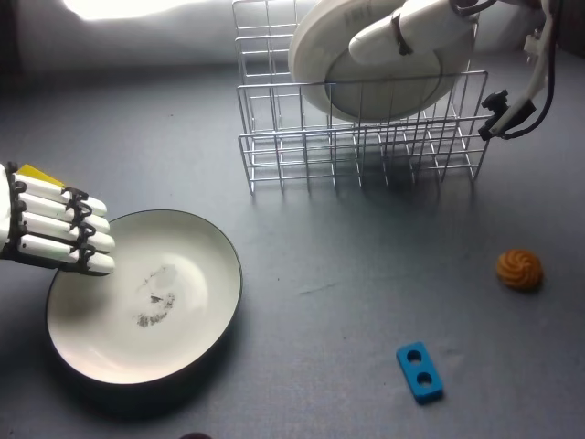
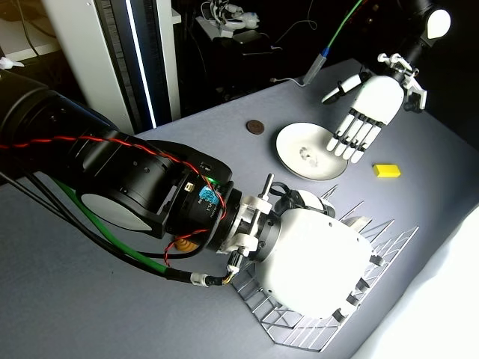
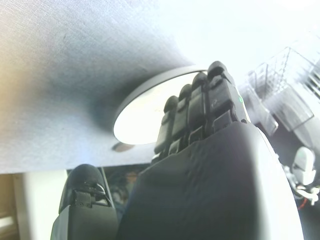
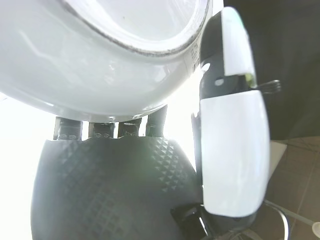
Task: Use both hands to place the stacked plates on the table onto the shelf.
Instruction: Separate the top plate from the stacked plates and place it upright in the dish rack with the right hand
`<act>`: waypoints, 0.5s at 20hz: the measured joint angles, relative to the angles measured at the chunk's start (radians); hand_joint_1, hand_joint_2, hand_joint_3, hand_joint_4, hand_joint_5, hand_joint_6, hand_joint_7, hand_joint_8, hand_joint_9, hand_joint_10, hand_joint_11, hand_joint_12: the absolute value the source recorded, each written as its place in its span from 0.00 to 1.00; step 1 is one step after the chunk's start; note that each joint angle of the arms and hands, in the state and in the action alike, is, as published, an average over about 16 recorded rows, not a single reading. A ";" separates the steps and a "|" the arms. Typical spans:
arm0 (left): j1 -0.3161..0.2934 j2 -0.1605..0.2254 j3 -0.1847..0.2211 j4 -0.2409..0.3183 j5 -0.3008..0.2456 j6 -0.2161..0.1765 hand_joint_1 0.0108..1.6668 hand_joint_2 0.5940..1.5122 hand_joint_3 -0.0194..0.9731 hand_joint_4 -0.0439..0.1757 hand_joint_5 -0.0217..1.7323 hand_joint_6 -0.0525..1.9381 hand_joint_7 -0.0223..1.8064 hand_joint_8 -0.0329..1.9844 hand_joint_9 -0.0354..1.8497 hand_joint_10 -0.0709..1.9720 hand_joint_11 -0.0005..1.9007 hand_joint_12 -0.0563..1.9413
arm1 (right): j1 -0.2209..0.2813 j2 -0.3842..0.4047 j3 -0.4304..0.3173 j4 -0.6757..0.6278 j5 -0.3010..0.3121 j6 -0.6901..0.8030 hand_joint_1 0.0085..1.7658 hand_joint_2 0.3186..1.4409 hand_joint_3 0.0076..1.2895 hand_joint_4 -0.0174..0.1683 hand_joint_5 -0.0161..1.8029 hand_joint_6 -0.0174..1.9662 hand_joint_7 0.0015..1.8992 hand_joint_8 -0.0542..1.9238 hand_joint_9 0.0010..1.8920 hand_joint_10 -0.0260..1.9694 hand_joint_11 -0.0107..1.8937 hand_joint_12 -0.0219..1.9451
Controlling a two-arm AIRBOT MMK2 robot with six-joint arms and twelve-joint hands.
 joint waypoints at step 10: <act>-0.011 0.000 0.006 0.002 0.001 0.001 0.01 0.52 0.04 0.22 0.02 0.03 0.02 0.01 0.03 0.04 0.01 0.02 | 0.016 0.008 -0.004 -0.013 -0.020 -0.011 0.61 0.55 0.01 0.07 0.49 0.02 0.52 0.04 0.38 0.34 0.19 0.80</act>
